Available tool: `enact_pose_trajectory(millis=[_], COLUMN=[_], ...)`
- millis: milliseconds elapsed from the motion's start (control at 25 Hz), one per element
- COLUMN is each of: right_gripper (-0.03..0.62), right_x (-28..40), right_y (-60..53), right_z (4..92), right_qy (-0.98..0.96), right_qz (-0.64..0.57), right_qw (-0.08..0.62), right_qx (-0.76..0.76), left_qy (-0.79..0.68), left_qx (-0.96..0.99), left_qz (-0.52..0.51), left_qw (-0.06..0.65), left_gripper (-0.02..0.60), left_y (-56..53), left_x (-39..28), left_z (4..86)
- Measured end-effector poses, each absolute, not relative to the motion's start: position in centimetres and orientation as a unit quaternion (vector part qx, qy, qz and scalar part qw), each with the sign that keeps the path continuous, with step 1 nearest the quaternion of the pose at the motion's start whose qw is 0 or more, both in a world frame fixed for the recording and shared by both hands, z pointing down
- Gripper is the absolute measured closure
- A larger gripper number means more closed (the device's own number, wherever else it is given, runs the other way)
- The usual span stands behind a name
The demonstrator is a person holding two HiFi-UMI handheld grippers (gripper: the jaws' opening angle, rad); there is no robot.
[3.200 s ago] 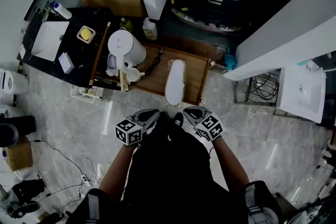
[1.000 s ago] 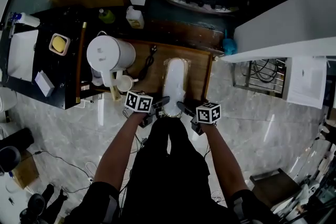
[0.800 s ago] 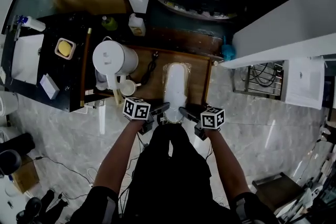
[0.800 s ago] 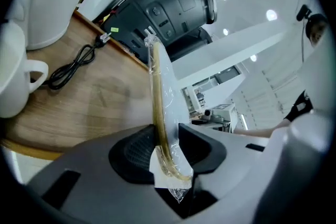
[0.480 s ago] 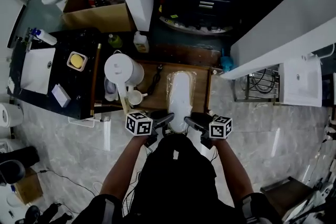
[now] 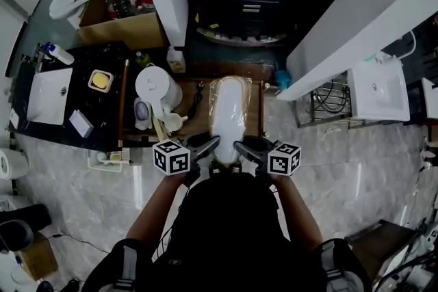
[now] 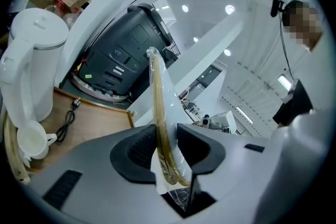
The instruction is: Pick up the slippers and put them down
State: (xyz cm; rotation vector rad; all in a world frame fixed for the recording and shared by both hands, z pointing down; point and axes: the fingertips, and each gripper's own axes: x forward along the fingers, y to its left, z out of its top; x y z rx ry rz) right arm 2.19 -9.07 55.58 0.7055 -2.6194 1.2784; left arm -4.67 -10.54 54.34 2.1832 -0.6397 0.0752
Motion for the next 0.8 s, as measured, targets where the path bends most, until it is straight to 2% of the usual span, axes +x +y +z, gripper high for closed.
enact_pose_trajectory(millis=[320, 800], right_gripper=[0.453, 0.453], right_x=[2.0, 1.3], right_y=[-9.4, -9.6], right_z=[51.4, 49.8], right_qy=[-0.895, -0.906], right_qz=[0.377, 0.358], right_qw=[0.052, 0.078], right_qx=[0.232, 0.212], left_qy=[-0.26, -0.274], left_qx=[0.894, 0.899], left_qz=[0.013, 0.002], left_qw=[0.364, 0.343], left_gripper=[0.456, 0.458], left_y=[-10.7, -10.6], left_x=[-4.9, -5.7], left_z=[49.8, 48.3])
